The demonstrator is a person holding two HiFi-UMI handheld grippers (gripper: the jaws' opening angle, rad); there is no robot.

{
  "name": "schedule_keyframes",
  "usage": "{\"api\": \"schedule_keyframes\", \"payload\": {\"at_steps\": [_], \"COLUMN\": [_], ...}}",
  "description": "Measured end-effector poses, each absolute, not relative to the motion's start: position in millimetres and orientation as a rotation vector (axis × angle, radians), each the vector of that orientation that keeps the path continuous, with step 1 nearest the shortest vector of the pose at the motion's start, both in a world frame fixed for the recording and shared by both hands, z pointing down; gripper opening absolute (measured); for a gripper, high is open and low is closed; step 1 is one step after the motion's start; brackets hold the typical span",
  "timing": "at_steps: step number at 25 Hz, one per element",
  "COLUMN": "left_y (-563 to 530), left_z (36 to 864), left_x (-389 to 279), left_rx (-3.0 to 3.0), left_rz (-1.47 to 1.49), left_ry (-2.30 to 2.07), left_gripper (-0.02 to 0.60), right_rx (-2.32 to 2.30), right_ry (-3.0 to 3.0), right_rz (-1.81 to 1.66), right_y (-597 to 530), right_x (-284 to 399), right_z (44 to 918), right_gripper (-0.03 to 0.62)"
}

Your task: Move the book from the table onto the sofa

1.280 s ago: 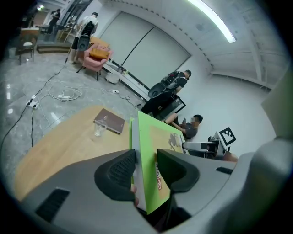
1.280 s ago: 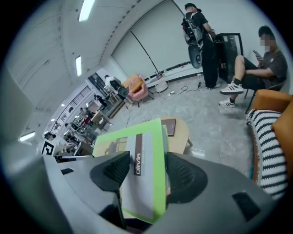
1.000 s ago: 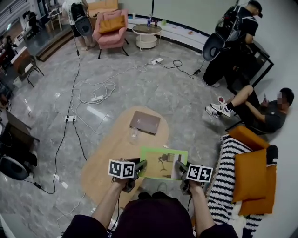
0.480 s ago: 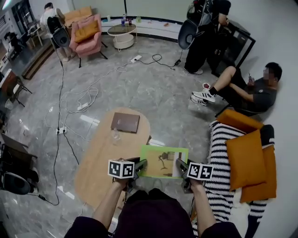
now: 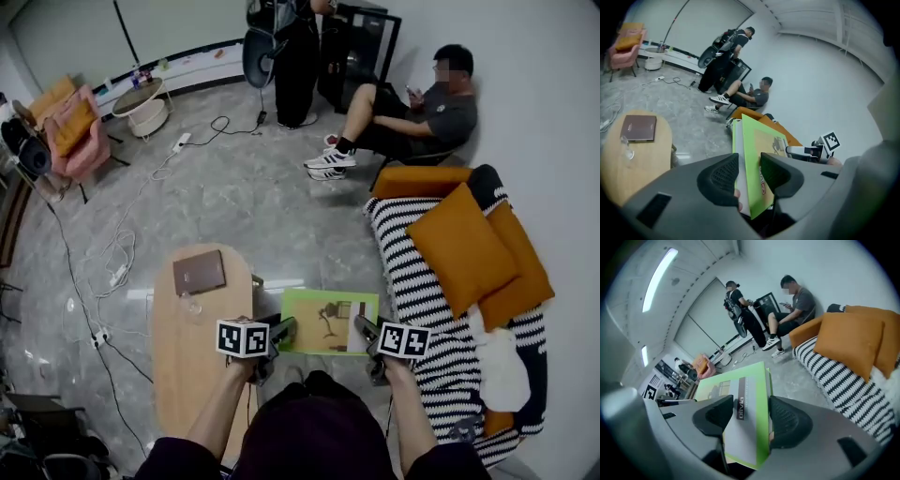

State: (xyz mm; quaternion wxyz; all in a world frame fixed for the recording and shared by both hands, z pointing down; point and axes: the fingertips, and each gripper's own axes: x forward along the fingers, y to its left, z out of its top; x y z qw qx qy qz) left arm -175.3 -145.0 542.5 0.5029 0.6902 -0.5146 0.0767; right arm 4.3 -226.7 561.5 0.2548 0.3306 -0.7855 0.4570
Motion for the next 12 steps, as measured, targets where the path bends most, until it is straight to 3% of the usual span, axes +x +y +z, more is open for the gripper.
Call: {"api": "schedule_keyframes", "payload": {"at_steps": [12], "left_y": [-149], "left_z": [559], "left_x": [-40], "left_rx": [1.924], "left_rz": [0.431], "left_ry": [-0.775], "left_gripper": [0.156], "right_rx": [1.486], "right_ry": [-1.932], "right_rz": [1.438], "right_y": [-138], "right_x": [158], "right_z": [567], "right_gripper": [0.268]}}
